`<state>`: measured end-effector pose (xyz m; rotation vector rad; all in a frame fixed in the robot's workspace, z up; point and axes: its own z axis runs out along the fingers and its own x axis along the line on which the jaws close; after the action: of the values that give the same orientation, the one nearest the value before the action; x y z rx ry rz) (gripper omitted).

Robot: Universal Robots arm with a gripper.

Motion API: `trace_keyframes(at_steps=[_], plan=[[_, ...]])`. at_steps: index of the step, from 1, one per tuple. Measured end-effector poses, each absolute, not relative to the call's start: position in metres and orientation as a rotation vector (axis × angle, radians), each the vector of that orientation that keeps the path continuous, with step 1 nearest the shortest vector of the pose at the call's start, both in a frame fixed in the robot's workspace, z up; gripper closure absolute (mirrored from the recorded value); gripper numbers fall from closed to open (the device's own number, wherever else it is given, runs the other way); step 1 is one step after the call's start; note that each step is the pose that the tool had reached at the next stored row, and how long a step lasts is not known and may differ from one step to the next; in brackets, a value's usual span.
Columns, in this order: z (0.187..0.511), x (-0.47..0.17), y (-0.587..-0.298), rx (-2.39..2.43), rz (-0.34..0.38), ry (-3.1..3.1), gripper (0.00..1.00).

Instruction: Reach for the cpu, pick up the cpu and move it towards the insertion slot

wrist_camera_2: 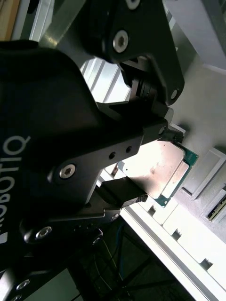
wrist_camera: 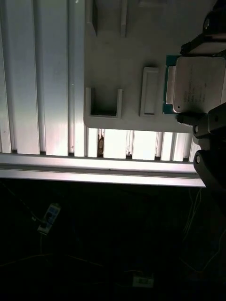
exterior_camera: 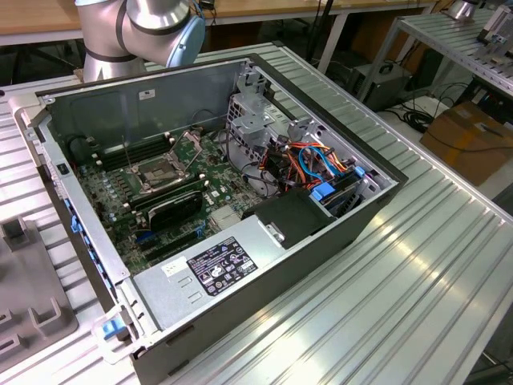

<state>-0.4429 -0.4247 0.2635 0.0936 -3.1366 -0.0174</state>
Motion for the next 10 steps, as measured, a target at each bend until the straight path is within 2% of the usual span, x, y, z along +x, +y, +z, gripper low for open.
trace_keyframes(at_steps=[10], plan=[[0.267, -0.4416, -0.4247, 0.094, -0.018, -3.136, 0.45]])
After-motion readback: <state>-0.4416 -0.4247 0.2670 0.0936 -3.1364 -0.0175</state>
